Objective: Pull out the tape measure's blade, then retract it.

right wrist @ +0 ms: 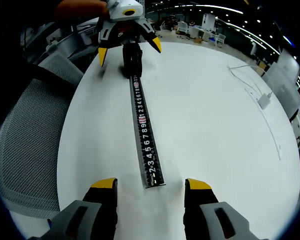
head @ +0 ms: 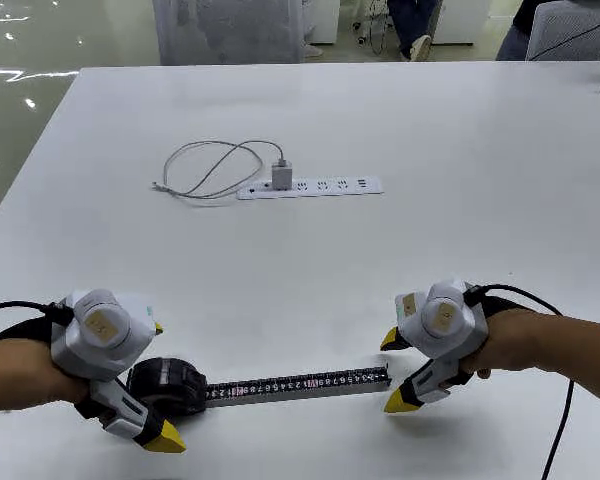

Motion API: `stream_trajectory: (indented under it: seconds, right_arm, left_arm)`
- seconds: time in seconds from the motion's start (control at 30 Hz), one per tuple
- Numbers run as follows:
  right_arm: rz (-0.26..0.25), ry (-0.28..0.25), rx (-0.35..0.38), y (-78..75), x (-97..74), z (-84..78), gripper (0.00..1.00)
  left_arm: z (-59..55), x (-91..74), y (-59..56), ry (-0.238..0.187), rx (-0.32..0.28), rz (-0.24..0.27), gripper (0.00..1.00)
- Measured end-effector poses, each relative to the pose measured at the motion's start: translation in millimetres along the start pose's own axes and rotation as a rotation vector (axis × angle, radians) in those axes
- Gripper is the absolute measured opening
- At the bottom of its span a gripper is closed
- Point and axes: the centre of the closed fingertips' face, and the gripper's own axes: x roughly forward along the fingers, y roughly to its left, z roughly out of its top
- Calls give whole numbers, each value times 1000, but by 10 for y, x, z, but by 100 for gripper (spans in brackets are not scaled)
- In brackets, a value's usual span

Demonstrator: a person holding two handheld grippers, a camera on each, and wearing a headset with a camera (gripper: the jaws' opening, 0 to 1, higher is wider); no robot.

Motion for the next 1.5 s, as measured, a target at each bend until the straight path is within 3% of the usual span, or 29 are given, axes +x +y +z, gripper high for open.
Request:
stream_trajectory:
  seconds: [0.17,0.23,0.27,0.4,0.57,0.7,0.93,0.97,1.03,1.07,1.13,1.17,1.2,1.27,1.33,1.5]
  right_arm:
    - [-33,-47,68,-40,-80,34,58]
    - [-49,-73,92,-56,-118,62,61]
    - [-52,-82,102,-52,-132,70,63]
    - [-80,-132,163,-61,-213,95,68]
    - [-117,-174,221,-56,-313,45,70]
    - [-160,-198,276,-33,-386,-25,76]
    - [-210,-302,333,11,-506,-62,88]
    - [-239,-328,350,-17,-541,-66,90]
    - [-252,-358,369,0,-579,-90,95]
    - [-261,-354,372,6,-585,-124,97]
    - [-274,-356,385,13,-585,-188,99]
    - [-281,-355,391,26,-593,-223,99]
    - [-287,-354,394,33,-602,-245,99]
    - [-292,-354,398,51,-616,-282,99]
    - [-297,-364,397,81,-663,-302,99]
    - [-307,-361,398,186,-765,-364,99]
  left_arm:
    - [-26,-30,44,-25,-39,18,99]
    - [-22,-66,78,-45,-96,47,99]
    - [1,-83,84,-60,-97,47,99]
    - [29,-169,101,-126,-229,79,99]
    - [-23,-252,88,-165,-287,117,99]
    - [-49,-311,90,-225,-382,144,99]
    - [-181,-371,75,-225,-405,181,99]
    - [-173,-383,53,-245,-440,164,99]
    - [-189,-442,108,-268,-414,212,99]
    - [-204,-479,136,-270,-399,248,99]
    - [-204,-516,110,-290,-390,252,99]
    - [-156,-559,138,-339,-386,269,99]
    - [-149,-575,127,-358,-417,261,99]
    - [-191,-589,99,-349,-461,250,99]
    - [-244,-608,103,-344,-435,280,99]
    - [-324,-675,50,-342,-456,300,99]
